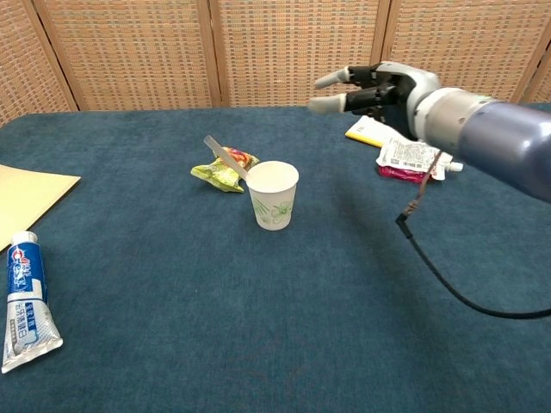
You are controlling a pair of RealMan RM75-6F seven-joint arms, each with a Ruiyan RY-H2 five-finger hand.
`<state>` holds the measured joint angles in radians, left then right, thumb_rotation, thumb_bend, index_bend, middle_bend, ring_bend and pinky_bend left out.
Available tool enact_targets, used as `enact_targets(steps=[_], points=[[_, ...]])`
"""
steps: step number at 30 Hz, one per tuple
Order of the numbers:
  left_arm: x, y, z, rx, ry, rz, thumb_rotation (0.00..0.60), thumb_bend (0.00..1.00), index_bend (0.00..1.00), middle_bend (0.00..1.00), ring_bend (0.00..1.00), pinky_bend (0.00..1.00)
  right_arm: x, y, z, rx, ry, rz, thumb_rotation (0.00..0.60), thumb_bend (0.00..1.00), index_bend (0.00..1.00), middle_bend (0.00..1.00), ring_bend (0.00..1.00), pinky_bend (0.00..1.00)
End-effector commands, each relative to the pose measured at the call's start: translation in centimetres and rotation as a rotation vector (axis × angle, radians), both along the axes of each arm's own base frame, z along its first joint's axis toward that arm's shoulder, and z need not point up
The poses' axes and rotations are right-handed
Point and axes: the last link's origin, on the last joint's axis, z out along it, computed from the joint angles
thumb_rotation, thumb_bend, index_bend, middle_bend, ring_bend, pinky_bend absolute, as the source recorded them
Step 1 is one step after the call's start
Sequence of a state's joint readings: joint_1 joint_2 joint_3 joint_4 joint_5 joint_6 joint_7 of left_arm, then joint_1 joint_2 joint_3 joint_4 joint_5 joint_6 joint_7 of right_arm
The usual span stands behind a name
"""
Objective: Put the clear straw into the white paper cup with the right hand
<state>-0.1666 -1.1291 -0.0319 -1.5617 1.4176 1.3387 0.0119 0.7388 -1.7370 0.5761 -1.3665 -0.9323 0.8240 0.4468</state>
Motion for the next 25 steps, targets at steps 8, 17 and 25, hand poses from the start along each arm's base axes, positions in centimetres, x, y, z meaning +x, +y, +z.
enact_targets(steps=[8, 17, 25], points=[[0.5, -0.6, 0.2, 0.034, 0.015, -0.027, 0.600, 0.00, 0.00, 0.00, 0.00, 0.00, -13.5, 6.2, 7.0, -0.135, 0.858, 0.116, 0.600, 0.21, 0.18, 0.00, 0.00, 0.00], [0.9, -1.0, -0.6, 0.029, 0.048, -0.044, 0.600, 0.00, 0.00, 0.00, 0.00, 0.00, -18.4, 10.9, 8.2, -0.162, 1.100, 0.107, 0.600, 0.19, 0.10, 0.00, 0.00, 0.00], [0.9, -1.0, -0.7, 0.031, 0.049, -0.044, 0.600, 0.00, 0.00, 0.00, 0.00, 0.00, -18.5, 11.0, 8.1, -0.171, 1.099, 0.110, 0.600, 0.18, 0.10, 0.00, 0.00, 0.00]])
